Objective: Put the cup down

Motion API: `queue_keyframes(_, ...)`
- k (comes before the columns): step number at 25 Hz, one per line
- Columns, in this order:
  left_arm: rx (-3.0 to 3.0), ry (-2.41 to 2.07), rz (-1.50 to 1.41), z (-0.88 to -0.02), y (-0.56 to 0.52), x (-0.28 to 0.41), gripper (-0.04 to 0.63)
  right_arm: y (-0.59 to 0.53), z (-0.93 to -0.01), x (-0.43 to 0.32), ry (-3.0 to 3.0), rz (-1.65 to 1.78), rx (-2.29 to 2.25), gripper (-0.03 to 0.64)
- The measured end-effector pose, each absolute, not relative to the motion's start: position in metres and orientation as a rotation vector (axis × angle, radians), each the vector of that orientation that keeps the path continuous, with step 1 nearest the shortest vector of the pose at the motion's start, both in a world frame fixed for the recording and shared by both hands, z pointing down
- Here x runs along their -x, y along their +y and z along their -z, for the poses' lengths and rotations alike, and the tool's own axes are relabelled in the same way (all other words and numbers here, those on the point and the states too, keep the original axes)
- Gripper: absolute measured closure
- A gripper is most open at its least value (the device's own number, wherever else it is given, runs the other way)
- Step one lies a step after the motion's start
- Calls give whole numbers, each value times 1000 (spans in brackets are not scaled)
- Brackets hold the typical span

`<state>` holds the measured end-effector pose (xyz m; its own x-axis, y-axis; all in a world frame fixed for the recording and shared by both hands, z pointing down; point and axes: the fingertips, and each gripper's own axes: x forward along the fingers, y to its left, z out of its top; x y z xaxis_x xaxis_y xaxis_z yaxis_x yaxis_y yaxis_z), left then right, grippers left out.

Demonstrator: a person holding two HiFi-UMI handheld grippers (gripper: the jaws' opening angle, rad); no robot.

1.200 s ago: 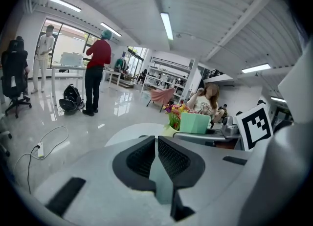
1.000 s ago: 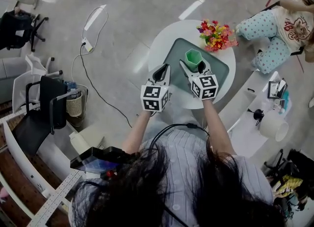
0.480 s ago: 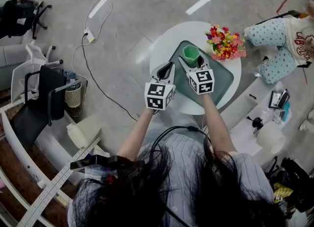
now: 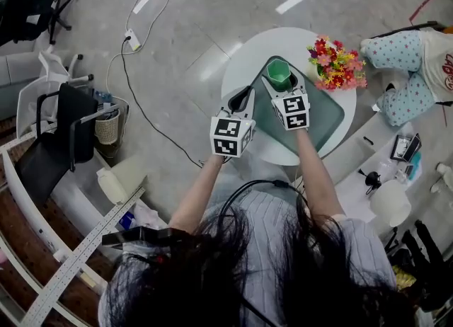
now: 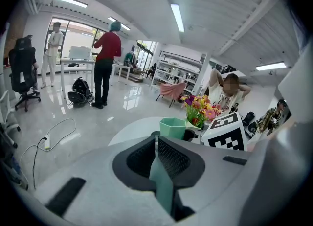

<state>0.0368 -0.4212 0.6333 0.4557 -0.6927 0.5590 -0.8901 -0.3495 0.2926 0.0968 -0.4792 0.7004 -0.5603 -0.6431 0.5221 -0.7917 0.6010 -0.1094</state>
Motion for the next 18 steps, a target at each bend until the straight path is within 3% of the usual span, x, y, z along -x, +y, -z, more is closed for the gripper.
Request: queue_keyframes(18,-2153,-1299,-480,-637,-418,-31,577,-471,-719,-94,-2314,-548,-1107,282)
